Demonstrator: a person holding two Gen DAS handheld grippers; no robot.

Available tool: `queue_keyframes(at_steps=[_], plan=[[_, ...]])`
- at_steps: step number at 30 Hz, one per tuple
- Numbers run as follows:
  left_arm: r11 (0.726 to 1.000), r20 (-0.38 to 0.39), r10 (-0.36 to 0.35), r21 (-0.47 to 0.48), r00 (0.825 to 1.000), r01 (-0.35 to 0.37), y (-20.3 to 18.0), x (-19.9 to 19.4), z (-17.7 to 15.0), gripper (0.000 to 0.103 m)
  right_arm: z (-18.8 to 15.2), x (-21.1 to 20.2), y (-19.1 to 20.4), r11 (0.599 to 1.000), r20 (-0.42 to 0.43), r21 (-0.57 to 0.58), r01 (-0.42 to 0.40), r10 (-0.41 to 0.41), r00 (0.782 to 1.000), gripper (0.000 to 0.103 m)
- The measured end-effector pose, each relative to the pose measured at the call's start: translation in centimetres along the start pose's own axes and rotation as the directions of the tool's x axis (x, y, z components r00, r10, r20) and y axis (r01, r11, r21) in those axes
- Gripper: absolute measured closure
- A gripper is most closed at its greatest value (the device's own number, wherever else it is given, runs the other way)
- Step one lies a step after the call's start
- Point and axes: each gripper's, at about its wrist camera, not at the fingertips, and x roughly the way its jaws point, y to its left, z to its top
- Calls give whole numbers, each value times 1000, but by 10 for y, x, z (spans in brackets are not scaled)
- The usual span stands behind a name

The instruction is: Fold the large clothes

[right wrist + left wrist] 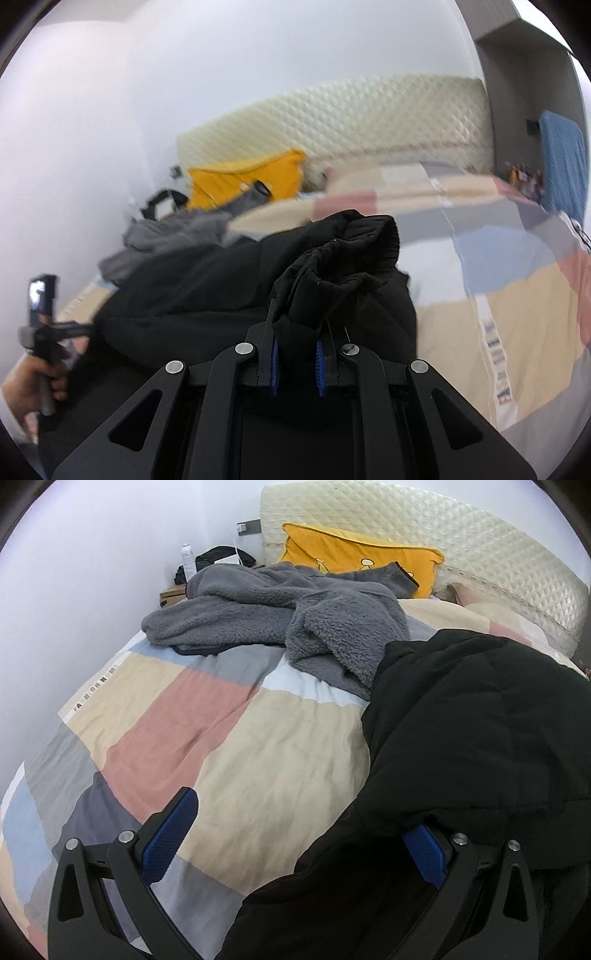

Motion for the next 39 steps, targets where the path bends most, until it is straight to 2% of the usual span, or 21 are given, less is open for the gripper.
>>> queue_keyframes(at_steps=[5,11,17,24,26,27,29,32,39], plan=[[999,2,-23,29,1000,23,-6,0,-1,0,-18,25,-15,999,-64,-8,54,-54,996,91],[998,-17,-52,29,998,53,-6,6,-4,0,-31,46,-12,992,-103,-62,111,-117,988,90],[998,-33,-46,52,998,48,-9,16,-7,0,-41,68,-11,986,-153,-73,149,-159,975,89],[997,-58,-67,27,996,69,-6,18,-8,0,-43,60,-8,981,-143,-48,188,-193,971,88],[998,-68,-63,21,996,64,-5,14,-8,0,-42,53,-4,977,-139,-46,209,-213,967,80],[998,-68,-60,21,996,62,-4,11,-9,0,-42,47,-2,975,-140,-35,219,-221,965,71],[998,-59,-63,28,996,64,-4,2,-11,0,-42,35,-1,979,-130,-6,205,-204,970,63],[996,-43,-69,50,997,71,-5,-14,-16,0,-41,15,4,984,-107,14,180,-178,978,41],[989,33,-121,88,992,117,-17,-66,-25,0,-34,-48,29,989,-49,-21,145,-146,988,41]])
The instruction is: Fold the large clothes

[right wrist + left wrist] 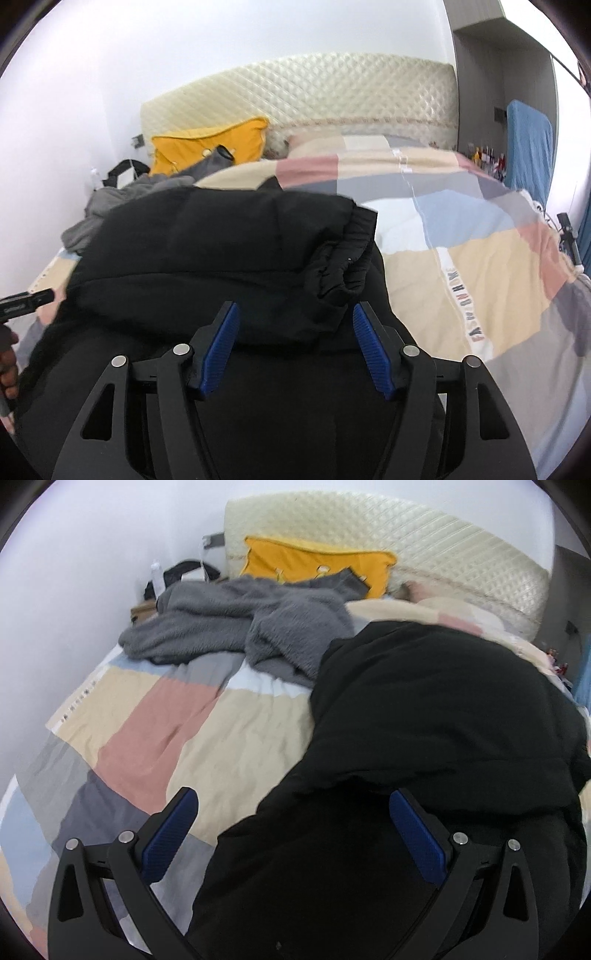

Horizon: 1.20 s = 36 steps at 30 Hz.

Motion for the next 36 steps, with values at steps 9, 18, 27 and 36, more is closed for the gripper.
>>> queue_keyframes(at_steps=[9,18,27,36], plan=[[995,149,-101,14,984,100,-5,-106,26,0,30,-108,13,1000,154,15,12,-14,988,41],[984,319,-175,34,931,173,23,-246,79,0,64,-215,37,1000,256,-4,-20,20,966,39],[983,401,-184,66,897,172,76,-359,87,0,69,-306,62,998,341,-36,-55,64,938,36],[979,366,-201,60,908,192,131,-395,51,0,55,-352,63,996,312,-48,-73,84,946,32]])
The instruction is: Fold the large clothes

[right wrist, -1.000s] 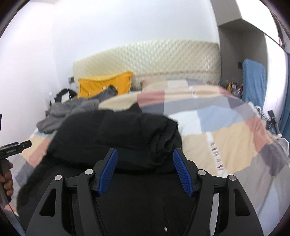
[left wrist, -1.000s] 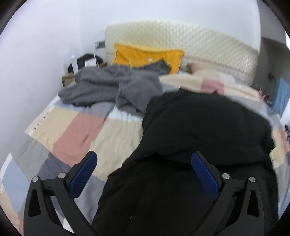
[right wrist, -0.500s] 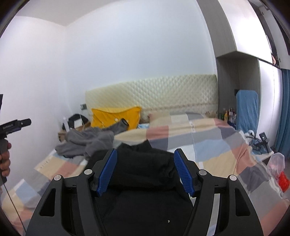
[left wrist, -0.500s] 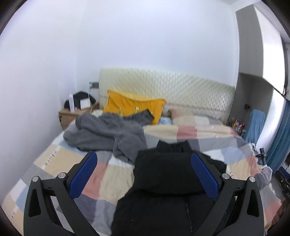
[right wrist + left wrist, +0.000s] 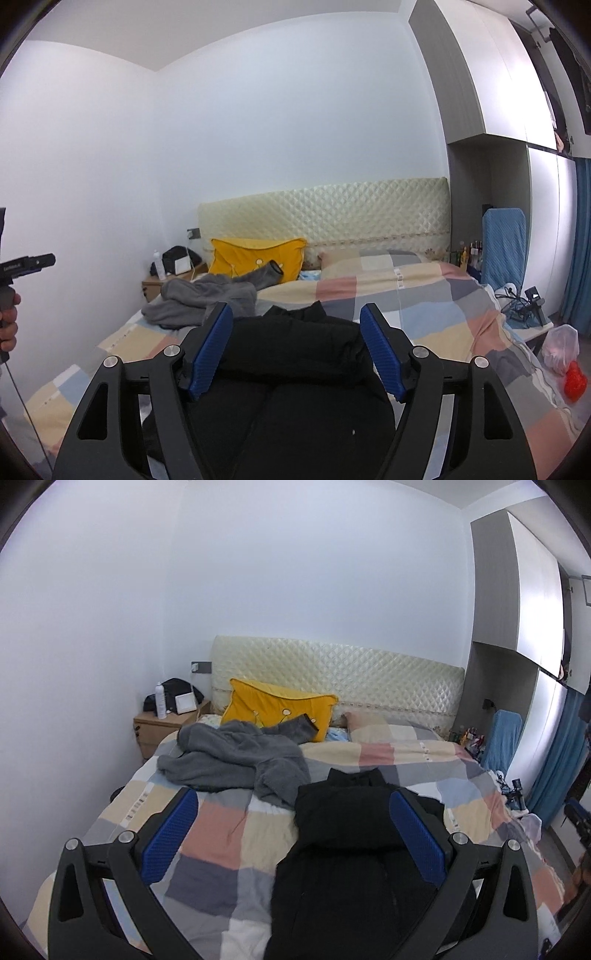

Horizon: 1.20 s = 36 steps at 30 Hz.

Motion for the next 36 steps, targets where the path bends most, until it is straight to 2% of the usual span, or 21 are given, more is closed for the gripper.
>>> queue_keyframes(at_steps=[5,12,17,20,26,31,36], plan=[[999,-34,31,-6,999,-31,22,-6,-19,0,8,-15,-12,1000,-17,-22,10,-10,1000,32],[998,-159,9,-62,987,-19,49,24,-52,0,13,-33,-43,999,-32,-12,31,-31,999,31],[997,-213,-1,-75,977,-16,56,49,-84,0,-24,-16,-76,998,-104,30,57,-54,993,31],[995,-261,-26,-97,965,1,61,70,-109,0,-54,2,-94,995,-155,84,53,-40,987,31],[988,-350,-81,-152,933,29,68,107,-163,0,-124,36,-115,986,-273,159,55,-9,962,31],[970,-428,-167,-232,888,70,73,137,-208,0,-176,57,-132,971,-360,235,52,37,932,31],[951,-479,-226,-298,848,84,77,160,-245,0,-224,77,-150,944,-443,326,52,104,890,31]])
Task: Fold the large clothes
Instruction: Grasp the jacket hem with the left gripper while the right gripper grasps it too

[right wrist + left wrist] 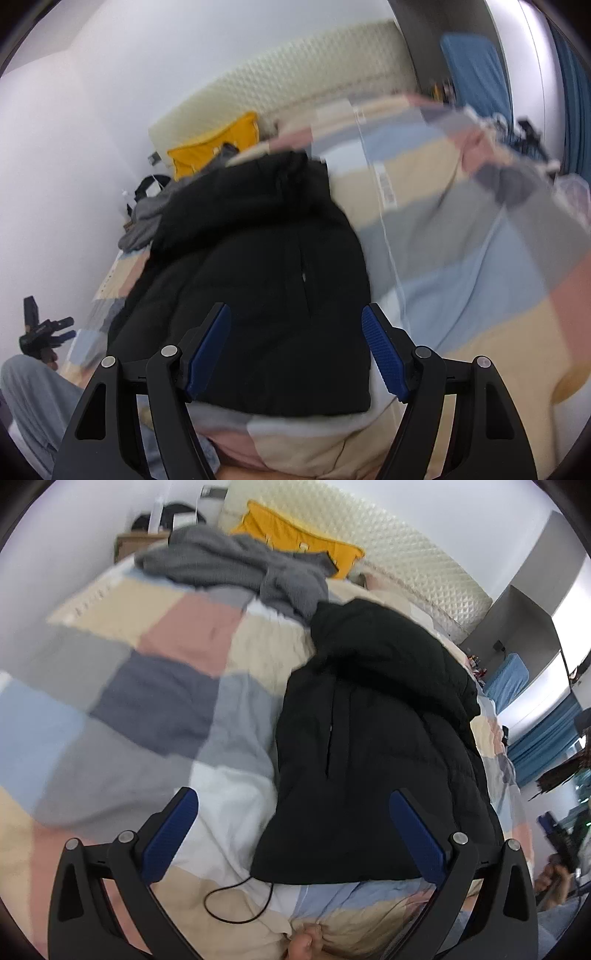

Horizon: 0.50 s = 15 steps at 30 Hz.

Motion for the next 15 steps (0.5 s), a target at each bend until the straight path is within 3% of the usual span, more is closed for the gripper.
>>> queue_keyframes(at_steps=[7,15], plan=[[994,-93,-83,-77,992,76,20,46,-14,1,-26,34,-31,996,-111,83,-38,48,993,30],[980,-136,-164,-139,977,145,33,77,-22,1,-44,67,-56,982,-191,172,-75,108,976,29]])
